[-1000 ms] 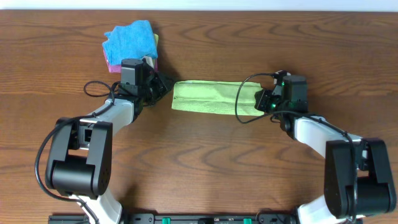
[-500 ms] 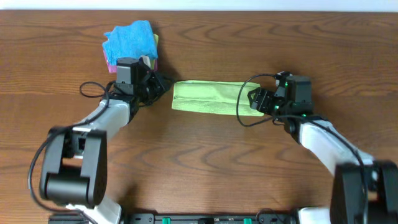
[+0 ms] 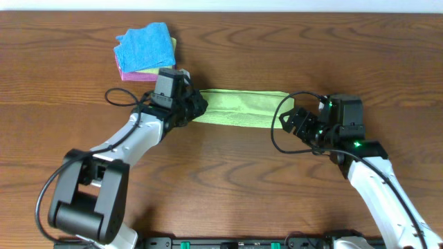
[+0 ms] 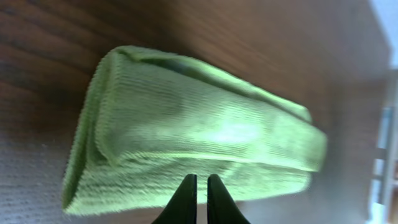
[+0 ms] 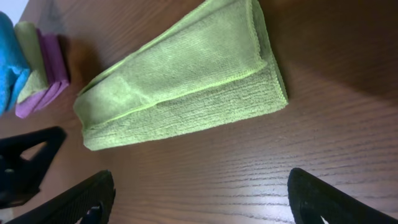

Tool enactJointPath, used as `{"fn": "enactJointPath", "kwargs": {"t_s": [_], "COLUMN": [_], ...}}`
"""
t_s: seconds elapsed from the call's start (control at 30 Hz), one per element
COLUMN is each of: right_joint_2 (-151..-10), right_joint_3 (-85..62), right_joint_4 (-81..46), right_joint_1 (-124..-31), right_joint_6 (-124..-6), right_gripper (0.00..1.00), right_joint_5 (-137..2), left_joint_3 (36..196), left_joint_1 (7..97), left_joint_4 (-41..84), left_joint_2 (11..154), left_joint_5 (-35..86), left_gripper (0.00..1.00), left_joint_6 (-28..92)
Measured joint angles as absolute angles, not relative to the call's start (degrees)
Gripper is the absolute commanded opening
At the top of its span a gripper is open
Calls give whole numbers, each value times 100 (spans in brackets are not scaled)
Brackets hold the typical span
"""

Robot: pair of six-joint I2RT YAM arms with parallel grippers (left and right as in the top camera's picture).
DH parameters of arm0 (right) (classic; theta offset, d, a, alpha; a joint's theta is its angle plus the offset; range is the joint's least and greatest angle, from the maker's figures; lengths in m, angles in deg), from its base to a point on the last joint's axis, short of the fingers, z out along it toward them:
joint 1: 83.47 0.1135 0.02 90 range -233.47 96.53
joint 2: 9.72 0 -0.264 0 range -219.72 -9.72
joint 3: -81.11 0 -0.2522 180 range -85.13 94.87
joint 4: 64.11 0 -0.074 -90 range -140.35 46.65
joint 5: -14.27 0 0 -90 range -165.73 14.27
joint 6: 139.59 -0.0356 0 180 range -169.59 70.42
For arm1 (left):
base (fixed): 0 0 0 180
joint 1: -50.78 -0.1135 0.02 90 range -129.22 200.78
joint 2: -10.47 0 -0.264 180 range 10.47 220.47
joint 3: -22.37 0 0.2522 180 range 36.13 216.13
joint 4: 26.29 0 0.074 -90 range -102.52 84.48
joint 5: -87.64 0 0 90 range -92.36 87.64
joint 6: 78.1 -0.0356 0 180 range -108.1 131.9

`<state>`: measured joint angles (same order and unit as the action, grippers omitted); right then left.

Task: Fold the cloth

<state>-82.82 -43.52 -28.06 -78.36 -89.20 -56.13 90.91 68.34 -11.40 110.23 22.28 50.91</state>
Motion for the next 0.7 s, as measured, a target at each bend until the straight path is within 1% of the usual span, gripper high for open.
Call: {"fn": "enactJointPath", "kwargs": {"t_s": [0.3,0.7], "right_joint_2": [-8870,-9705], "right_joint_3": [-4743,-4750], "right_joint_4": [-3794,-4522], "right_joint_1": [-7841,-7841], "right_joint_6": [-9491,-9842], "right_gripper": [89,87], "right_joint_5": [-5598,-5476], "left_joint_3": [9091,9131], "left_joint_1": [7024,7024], "left_joint_4": [-1415,-1444], "left_joint_2": [11600,11884], "left_joint_5": [1310,1116], "left_gripper": [6,6], "left_joint_6": [4760,4745]}}
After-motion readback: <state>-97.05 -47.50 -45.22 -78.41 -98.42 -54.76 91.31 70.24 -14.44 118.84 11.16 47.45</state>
